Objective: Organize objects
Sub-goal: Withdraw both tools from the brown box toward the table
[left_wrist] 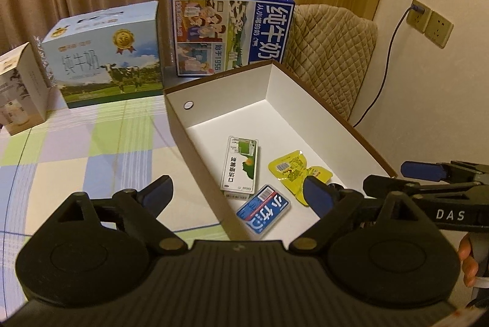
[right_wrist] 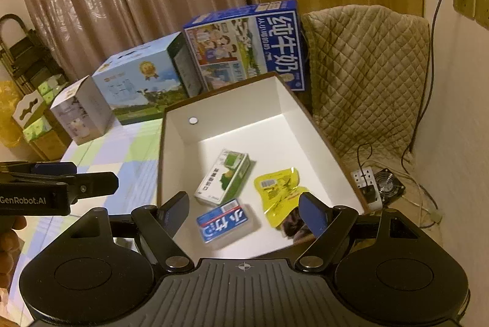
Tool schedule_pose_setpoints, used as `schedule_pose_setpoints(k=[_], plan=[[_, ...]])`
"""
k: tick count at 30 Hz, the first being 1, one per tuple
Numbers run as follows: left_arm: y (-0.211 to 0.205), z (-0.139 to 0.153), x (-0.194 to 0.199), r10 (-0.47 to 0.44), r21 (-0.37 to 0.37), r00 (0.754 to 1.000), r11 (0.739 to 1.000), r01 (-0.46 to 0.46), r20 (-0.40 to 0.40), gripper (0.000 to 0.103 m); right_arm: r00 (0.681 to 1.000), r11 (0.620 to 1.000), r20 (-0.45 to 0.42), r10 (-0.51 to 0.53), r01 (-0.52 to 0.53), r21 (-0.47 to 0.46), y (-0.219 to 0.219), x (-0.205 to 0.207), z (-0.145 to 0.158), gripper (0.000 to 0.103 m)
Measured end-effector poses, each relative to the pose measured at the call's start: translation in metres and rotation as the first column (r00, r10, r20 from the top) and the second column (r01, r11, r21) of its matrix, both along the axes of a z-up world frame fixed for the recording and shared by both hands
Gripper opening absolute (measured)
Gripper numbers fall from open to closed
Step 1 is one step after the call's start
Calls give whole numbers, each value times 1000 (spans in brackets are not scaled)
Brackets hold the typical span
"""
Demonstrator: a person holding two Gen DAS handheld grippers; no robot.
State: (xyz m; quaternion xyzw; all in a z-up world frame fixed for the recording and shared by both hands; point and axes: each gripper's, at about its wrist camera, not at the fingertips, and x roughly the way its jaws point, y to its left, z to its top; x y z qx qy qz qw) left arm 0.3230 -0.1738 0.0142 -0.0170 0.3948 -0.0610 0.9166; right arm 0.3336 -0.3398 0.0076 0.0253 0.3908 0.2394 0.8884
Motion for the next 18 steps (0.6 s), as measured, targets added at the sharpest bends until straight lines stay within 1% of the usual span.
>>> schedule_pose_setpoints(k=[5,18], plan=[[13,3,-23,12,-8,1000,1000,-12,6,91,1000,1000,-7,10,-10,7,6,-20,0,76],[54,-1,-74,37,-18,999,999,-37,-23,91,999,1000,-27,25,-25,-3,25,-63,-5,76]])
